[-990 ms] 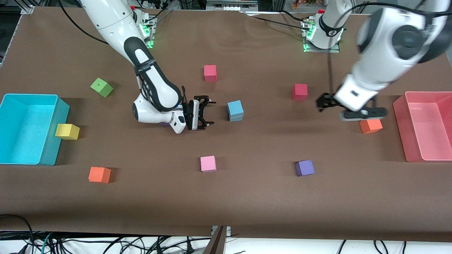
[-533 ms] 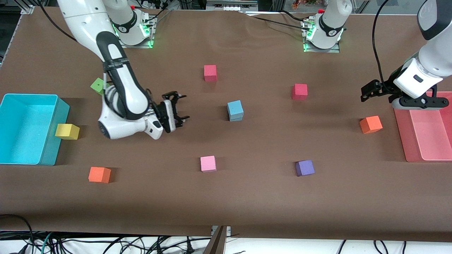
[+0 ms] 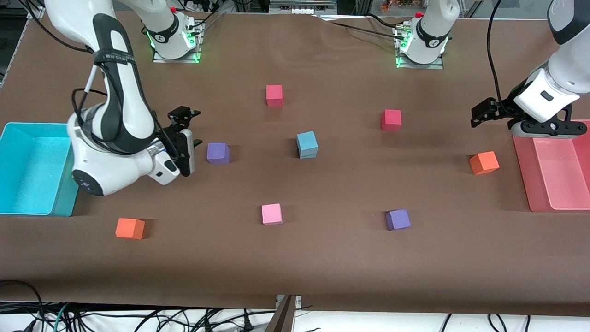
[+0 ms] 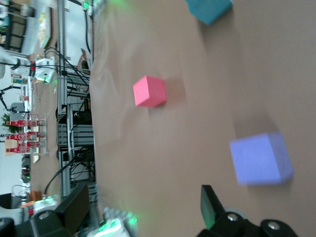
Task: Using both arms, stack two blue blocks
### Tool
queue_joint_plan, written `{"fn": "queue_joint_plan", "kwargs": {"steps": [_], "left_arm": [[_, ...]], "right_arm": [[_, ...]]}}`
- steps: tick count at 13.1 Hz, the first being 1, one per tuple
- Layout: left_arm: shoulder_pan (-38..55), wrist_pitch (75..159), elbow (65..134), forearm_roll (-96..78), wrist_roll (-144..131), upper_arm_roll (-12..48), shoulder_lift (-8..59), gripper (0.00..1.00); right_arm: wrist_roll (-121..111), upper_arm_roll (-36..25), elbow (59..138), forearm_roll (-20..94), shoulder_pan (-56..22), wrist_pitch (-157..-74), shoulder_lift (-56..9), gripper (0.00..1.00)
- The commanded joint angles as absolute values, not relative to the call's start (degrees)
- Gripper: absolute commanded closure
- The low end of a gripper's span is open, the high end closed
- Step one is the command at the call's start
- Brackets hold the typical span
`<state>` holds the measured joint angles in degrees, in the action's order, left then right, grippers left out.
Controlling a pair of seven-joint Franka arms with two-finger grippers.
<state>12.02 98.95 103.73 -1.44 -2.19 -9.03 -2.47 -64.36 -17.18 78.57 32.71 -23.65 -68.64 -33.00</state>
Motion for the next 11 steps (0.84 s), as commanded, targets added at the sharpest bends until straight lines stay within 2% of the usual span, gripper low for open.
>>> {"fn": "queue_joint_plan", "kwargs": {"steps": [1, 6, 9, 11], "left_arm": [[11.9, 97.6, 103.0, 0.2, -1.6, -9.0, -2.8, 0.00], [11.8, 97.6, 103.0, 0.7, -1.7, -9.2, -2.8, 0.00], [11.8, 97.6, 102.9, 0.7, -1.6, -9.2, -2.8, 0.00], [11.8, 97.6, 102.9, 0.7, -1.1, -9.3, -2.8, 0.00]], "right_arm": [[-50.2, -17.8, 73.7, 26.0, -24.5, -64.5, -31.5, 0.00], [-28.9, -18.8, 73.3, 16.5, -25.5, -65.5, -28.9, 0.00], [-14.8, -18.6, 79.4, 11.9, -24.8, -76.1, -22.0, 0.00], [-13.1, -12.6, 87.5, 7.4, -18.5, -84.0, -16.4, 0.00]]}}
